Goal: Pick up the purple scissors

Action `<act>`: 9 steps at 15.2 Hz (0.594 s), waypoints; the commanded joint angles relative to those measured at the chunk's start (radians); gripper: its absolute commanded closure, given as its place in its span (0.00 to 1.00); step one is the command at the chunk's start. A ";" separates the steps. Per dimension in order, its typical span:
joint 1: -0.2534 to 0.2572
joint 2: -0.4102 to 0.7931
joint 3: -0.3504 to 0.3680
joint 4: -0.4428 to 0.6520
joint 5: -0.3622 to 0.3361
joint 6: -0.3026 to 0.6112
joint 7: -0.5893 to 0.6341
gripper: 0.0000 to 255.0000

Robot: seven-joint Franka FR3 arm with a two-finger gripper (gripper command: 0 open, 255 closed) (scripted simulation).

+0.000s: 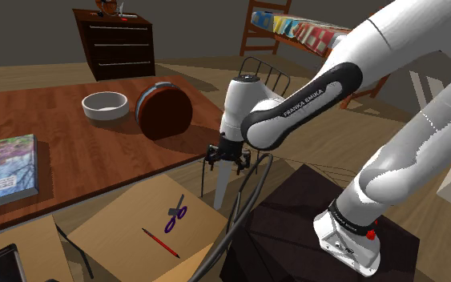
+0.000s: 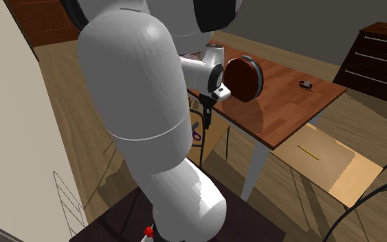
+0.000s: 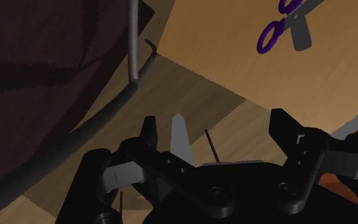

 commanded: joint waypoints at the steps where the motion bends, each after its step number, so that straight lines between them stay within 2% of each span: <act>1: -0.011 0.117 0.027 0.026 -0.070 0.074 0.141 0.00; 4: 0.015 0.279 -0.004 0.095 -0.238 0.138 0.349 0.00; 6: 0.066 0.377 -0.057 0.150 -0.328 0.168 0.468 0.00; 9: 0.155 0.509 -0.144 0.241 -0.409 0.201 0.604 0.00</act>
